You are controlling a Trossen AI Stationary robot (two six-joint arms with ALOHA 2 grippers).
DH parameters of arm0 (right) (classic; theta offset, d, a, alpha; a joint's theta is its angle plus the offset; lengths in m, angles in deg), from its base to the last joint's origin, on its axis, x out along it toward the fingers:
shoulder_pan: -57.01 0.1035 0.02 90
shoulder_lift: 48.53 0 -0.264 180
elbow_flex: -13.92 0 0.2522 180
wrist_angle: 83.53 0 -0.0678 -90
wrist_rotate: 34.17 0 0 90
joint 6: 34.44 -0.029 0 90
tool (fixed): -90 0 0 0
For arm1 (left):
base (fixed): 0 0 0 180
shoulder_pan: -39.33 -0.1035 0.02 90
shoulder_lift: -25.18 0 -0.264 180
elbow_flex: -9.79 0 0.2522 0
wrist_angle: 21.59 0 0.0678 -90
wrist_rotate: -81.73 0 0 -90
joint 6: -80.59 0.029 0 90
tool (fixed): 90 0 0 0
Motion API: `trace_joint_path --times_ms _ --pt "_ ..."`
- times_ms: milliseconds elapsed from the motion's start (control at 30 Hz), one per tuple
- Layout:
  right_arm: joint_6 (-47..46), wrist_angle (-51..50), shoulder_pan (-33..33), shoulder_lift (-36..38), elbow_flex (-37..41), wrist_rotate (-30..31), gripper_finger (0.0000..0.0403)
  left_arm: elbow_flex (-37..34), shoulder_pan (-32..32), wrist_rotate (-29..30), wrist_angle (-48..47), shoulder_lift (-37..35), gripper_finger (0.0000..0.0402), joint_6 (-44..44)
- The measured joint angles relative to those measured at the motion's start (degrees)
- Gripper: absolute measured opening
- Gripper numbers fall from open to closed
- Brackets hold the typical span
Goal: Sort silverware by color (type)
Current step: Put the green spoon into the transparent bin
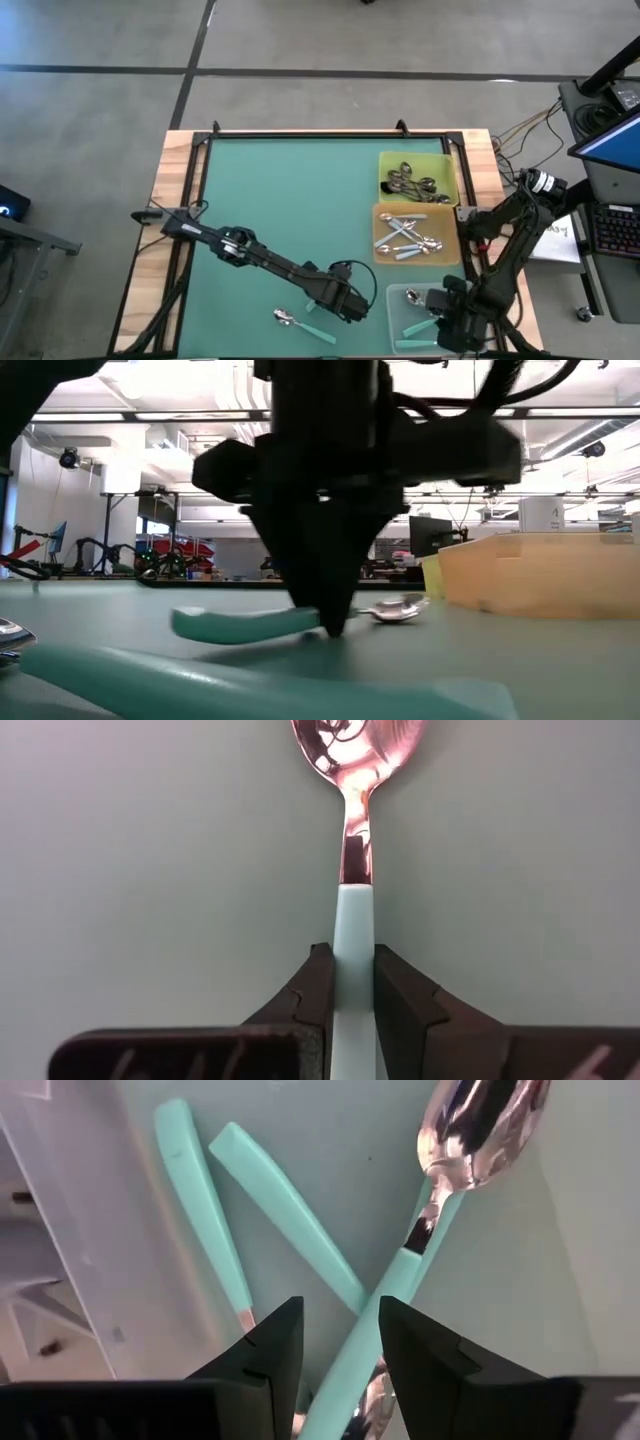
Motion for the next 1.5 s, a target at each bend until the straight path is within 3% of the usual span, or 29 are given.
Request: trace_joint_path --times_ms 367,500,600,767,867,1033,1233,1367,1500 --pt "-5.2 0.0 3.9 0.0 0.2 4.3 0.0123 -1.0 0.0 4.1 -11.2 -1.6 0.003 1.0" --pt "-7.2 0.0 3.9 0.0 0.3 6.2 0.0123 -8.2 -0.5 5.1 -8.2 -5.4 0.003 1.4" --pt "-7.6 0.0 3.9 0.0 0.4 8.0 0.0123 -20.7 -0.8 3.9 2.7 -11.9 0.003 0.9" --pt "-7.6 -0.2 3.6 0.0 0.4 11.1 0.0123 -46.4 -0.6 2.1 28.9 -25.5 0.003 -5.1" --pt "-7.5 -0.4 2.1 0.0 0.4 14.5 0.0123 -58.0 0.0 7.2 40.8 -32.0 0.003 -7.0" --pt "-4.9 -3.9 -5.4 0.6 -0.6 16.6 0.0123 -71.0 -1.0 17.1 51.3 -42.3 0.003 2.0" --pt "-1.0 -4.5 -20.9 1.3 -2.3 20.6 0.0123 -80.7 -1.9 26.9 63.2 -52.7 0.0031 14.9" --pt "-5.2 -0.4 -31.7 1.3 -2.6 26.2 0.0123 -92.1 -2.4 30.1 94.5 -57.6 0.0033 27.3" --pt "-2.9 8.7 -39.5 0.8 -2.5 26.0 0.0123 -104.9 -4.2 27.7 120.7 -57.5 0.0033 28.9"
